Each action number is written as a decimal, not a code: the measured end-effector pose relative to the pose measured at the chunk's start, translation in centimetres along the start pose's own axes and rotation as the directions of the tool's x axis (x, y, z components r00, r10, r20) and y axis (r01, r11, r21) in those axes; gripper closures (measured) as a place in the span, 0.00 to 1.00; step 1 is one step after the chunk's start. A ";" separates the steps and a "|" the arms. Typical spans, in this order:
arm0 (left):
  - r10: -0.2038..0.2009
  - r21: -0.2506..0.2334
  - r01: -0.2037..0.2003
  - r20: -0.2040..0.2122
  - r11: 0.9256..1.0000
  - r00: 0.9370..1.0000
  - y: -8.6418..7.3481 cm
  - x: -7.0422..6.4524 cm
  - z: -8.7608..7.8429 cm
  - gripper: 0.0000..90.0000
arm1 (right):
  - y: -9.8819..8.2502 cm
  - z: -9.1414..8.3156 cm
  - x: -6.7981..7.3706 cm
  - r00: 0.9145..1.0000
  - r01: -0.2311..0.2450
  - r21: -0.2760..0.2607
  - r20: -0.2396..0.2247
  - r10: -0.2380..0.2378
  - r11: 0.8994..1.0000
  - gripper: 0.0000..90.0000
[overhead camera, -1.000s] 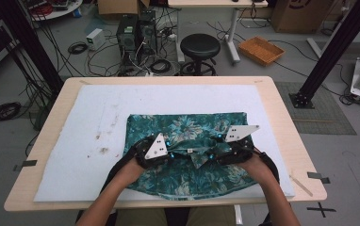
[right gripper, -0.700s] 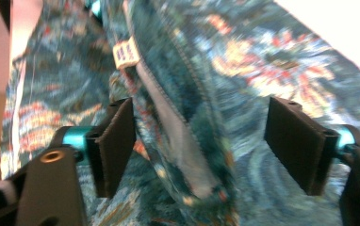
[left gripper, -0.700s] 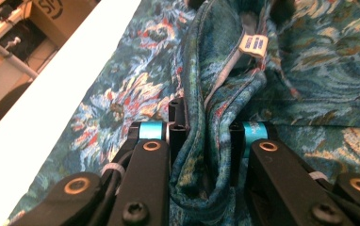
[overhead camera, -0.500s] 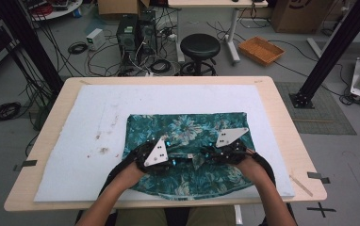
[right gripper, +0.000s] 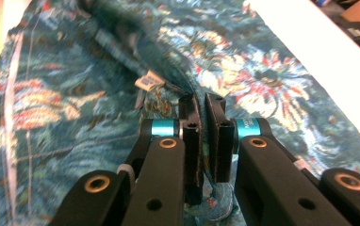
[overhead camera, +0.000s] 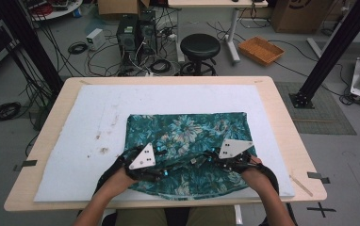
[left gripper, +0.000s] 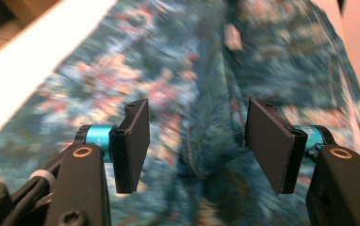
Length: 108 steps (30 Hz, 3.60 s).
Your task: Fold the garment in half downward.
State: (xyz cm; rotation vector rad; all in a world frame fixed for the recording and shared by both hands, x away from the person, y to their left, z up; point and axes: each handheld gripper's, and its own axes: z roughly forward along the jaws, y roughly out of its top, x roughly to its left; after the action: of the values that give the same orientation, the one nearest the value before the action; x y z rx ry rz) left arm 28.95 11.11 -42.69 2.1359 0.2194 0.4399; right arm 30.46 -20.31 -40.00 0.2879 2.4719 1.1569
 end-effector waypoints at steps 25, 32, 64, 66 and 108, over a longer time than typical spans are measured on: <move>-0.274 -0.053 0.270 -0.116 0.961 0.955 -2.5 1.6 -3.8 0.54 | -4.4 -3.7 -1.3 0.961 -0.274 0.054 -0.028 0.276 0.960 0.67; -0.361 0.150 0.449 -0.400 0.881 0.842 -4.9 2.5 -4.1 0.54 | -6.1 -3.5 -3.0 0.885 -0.459 0.291 0.237 0.402 0.840 0.54; -0.357 0.149 0.429 -0.354 0.891 0.864 -5.9 1.0 -5.2 0.77 | -1.9 -1.3 1.6 0.930 -0.340 0.133 -0.096 0.354 0.931 0.66; -0.357 0.147 0.429 -0.354 0.891 0.864 -5.9 1.0 -5.1 0.83 | -1.1 -0.3 2.1 0.934 -0.303 0.150 -0.148 0.324 0.941 0.65; -0.486 -0.007 0.585 -0.565 0.811 0.667 -5.5 5.9 -4.3 0.48 | -8.6 -6.5 -5.3 0.661 -0.684 0.053 0.467 0.588 0.727 0.56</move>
State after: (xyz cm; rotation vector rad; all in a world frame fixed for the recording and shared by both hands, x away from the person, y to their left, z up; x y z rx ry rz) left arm 32.80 19.38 -43.66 1.9294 1.2363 0.6791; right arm 32.29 -32.13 -41.47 1.4294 2.1304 0.8940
